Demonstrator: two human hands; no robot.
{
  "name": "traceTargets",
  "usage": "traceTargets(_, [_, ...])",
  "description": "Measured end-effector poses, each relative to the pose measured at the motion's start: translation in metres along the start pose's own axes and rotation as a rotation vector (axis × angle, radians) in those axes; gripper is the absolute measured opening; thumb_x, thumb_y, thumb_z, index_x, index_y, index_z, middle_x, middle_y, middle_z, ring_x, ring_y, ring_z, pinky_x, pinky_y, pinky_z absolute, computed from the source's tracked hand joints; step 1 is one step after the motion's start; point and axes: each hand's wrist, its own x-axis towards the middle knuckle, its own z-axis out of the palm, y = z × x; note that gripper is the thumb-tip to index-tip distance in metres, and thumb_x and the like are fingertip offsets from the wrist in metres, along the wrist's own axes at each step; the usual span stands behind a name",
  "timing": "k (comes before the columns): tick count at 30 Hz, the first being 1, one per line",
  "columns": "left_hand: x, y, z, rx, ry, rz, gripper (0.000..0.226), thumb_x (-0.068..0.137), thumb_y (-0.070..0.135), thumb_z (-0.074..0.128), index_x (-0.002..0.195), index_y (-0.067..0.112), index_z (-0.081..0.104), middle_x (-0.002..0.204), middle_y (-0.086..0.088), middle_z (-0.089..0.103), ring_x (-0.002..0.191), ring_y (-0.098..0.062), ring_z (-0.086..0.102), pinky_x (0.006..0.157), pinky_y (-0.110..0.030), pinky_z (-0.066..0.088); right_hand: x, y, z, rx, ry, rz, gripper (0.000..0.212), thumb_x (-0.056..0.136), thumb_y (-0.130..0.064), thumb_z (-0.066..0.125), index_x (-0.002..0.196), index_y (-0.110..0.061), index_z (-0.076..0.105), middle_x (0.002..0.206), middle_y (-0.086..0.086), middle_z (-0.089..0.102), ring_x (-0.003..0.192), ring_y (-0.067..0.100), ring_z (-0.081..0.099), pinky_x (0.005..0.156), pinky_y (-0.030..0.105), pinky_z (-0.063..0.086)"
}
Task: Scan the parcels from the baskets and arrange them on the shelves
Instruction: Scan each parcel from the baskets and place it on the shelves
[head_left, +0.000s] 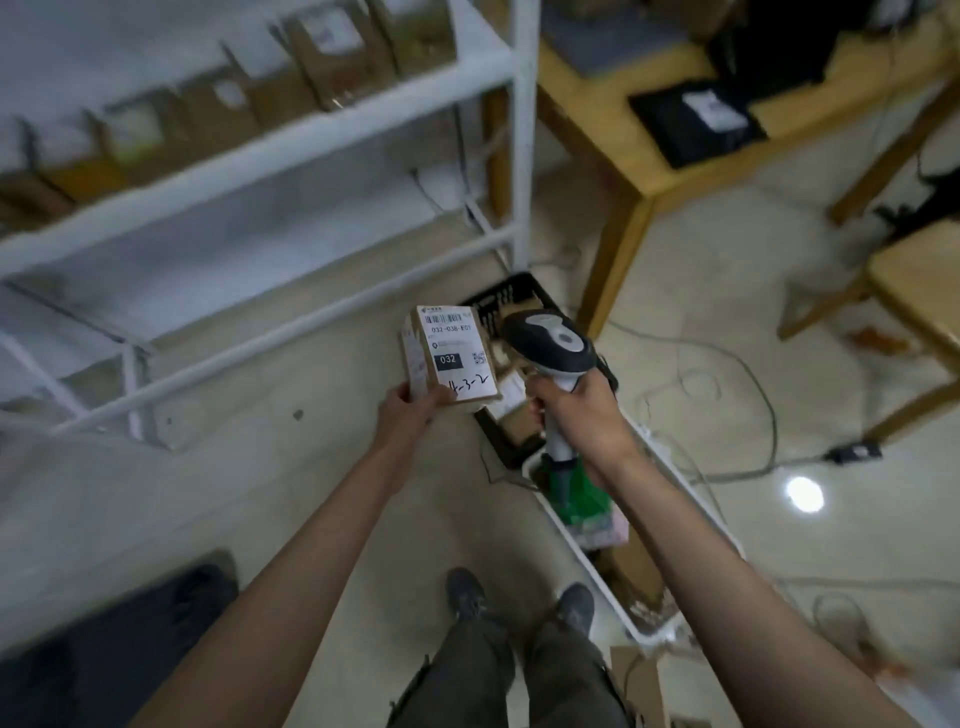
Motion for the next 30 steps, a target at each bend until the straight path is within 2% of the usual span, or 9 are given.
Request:
traceTargets(3, [-0.012,0.044,-0.053,-0.057,0.039,0.113,0.047,0.082,0.014,0.077,0.127,0.012,0.064,0.117,0.000,0.073,0.104,-0.014,0.068,0.074,-0.018,0.050,-0.011,-0.055,0.043,-0.052,-0.096,-0.138,0.008,0.093,-0.001,0.062,0.088,-0.005,0.066,0.077,0.012,0.067,0.068,0.020,0.061,0.072,0.044,0.056])
traceTargets(7, [-0.030,0.081,-0.112,-0.083,0.094,0.243,0.064,0.076,0.012,0.082,0.135,0.012,0.059,0.127,-0.002,0.068,0.115,-0.017,0.063,0.081,-0.022,0.044,-0.031,-0.106,0.089,-0.045,-0.253,-0.256,0.013,0.094,-0.004,0.064,0.096,-0.016,0.066,0.088,0.011,0.070,0.070,0.012,0.064,0.063,0.023,0.057])
traceTargets(12, [-0.051,0.112,-0.154,-0.128,0.214,0.362,0.080,0.067,0.013,0.090,0.137,0.017,0.052,0.123,0.007,0.064,0.102,-0.005,0.063,0.074,-0.020,0.045,-0.040,-0.142,0.126,-0.100,-0.387,-0.332,0.014,0.094,-0.006,0.066,0.104,-0.016,0.066,0.095,0.011,0.070,0.078,0.012,0.068,0.059,0.016,0.054])
traceTargets(15, [-0.056,0.130,-0.168,-0.147,0.271,0.427,0.082,0.064,0.014,0.092,0.135,0.020,0.052,0.121,0.008,0.064,0.100,-0.007,0.067,0.073,-0.021,0.049,-0.038,-0.159,0.142,-0.127,-0.449,-0.400,0.020,0.093,-0.002,0.065,0.097,-0.022,0.064,0.090,0.006,0.067,0.072,0.005,0.066,0.061,0.026,0.061])
traceTargets(18, [-0.057,0.144,-0.173,-0.162,0.304,0.489,0.082,0.061,0.013,0.094,0.132,0.025,0.053,0.116,0.014,0.064,0.096,-0.005,0.068,0.069,-0.016,0.050,-0.033,-0.173,0.151,-0.120,-0.521,-0.419,0.020,0.094,-0.001,0.065,0.100,-0.020,0.063,0.089,0.004,0.065,0.080,0.017,0.064,0.072,0.041,0.064])
traceTargets(20, [-0.057,0.150,-0.173,-0.169,0.309,0.523,0.079,0.061,0.011,0.094,0.128,0.028,0.055,0.114,0.016,0.064,0.094,-0.004,0.070,0.067,-0.014,0.051,-0.030,-0.180,0.154,-0.109,-0.549,-0.436,0.020,0.094,0.000,0.065,0.098,-0.019,0.064,0.086,0.004,0.064,0.080,0.018,0.063,0.071,0.042,0.064])
traceTargets(24, [-0.053,0.161,-0.171,-0.164,0.319,0.565,0.065,0.064,0.009,0.092,0.107,0.044,0.057,0.111,0.017,0.065,0.097,-0.008,0.069,0.063,-0.012,0.052,-0.020,-0.192,0.154,-0.102,-0.576,-0.470,0.018,0.095,-0.001,0.065,0.101,-0.017,0.064,0.086,0.004,0.064,0.072,0.007,0.064,0.066,0.036,0.064])
traceTargets(26, [-0.050,0.165,-0.168,-0.165,0.324,0.573,0.066,0.066,0.010,0.091,0.111,0.043,0.055,0.116,0.015,0.062,0.105,-0.011,0.064,0.068,-0.016,0.049,-0.014,-0.196,0.151,-0.110,-0.595,-0.475,0.016,0.095,-0.003,0.065,0.105,-0.016,0.063,0.089,0.005,0.064,0.072,0.007,0.064,0.067,0.038,0.064])
traceTargets(30, [-0.038,0.176,-0.163,-0.181,0.327,0.564,0.085,0.068,0.009,0.090,0.136,0.027,0.044,0.130,0.003,0.054,0.117,-0.020,0.058,0.073,-0.020,0.046,0.001,-0.204,0.144,-0.088,-0.603,-0.460,0.016,0.095,-0.004,0.066,0.107,-0.013,0.064,0.092,0.007,0.064,0.080,0.015,0.065,0.066,0.040,0.064])
